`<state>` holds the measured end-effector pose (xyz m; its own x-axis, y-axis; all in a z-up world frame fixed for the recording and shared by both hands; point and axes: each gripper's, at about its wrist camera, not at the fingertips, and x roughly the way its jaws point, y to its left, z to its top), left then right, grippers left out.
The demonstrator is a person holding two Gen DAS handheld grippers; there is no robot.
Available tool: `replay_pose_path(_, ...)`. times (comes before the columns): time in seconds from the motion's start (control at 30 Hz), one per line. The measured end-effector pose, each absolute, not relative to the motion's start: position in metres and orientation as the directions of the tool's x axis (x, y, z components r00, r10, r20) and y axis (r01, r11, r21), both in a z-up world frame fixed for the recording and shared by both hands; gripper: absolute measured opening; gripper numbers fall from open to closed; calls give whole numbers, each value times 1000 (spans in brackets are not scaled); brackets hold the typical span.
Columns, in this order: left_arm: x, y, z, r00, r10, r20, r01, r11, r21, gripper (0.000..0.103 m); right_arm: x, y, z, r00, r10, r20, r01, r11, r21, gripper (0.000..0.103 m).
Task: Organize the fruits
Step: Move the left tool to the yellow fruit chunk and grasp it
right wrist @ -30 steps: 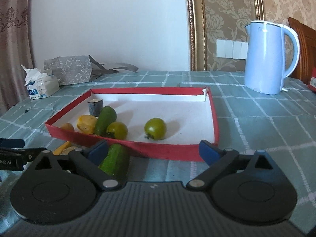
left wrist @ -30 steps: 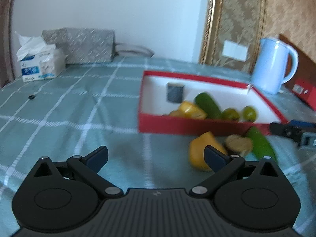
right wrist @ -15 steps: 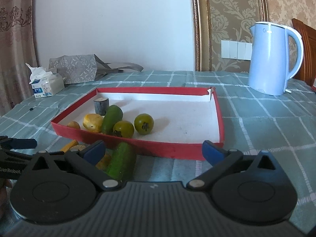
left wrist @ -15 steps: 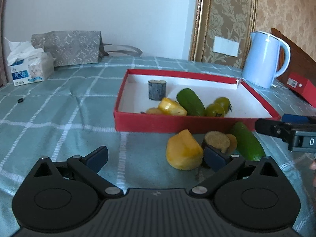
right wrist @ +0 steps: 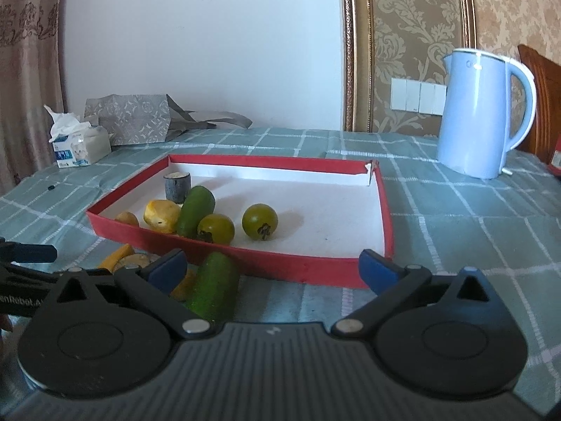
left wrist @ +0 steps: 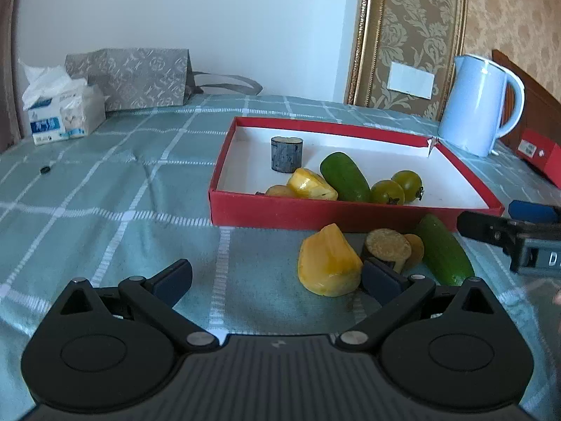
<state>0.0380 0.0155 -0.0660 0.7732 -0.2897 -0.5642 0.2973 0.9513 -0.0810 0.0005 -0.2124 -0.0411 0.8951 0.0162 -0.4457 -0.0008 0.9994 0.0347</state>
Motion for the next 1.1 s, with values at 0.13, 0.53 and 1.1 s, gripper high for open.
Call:
replay_pose_path(0.13, 45, 6, -66, 761, -290, -580, 298, 951, -85, 103, 0, -211, -41, 896, 15, -444, -4, 1000, 24, 103)
replay_pose_path(0.53, 50, -14, -62, 759, -232, -609, 264, 964, -38, 103, 0, -213, -42, 890, -15, -456, 17, 1000, -1, 103)
replay_pose_path(1.1, 61, -17, -62, 737, -253, -626, 247, 964, -99, 103, -15, -214, -46, 898, -54, -437, 24, 997, -73, 103)
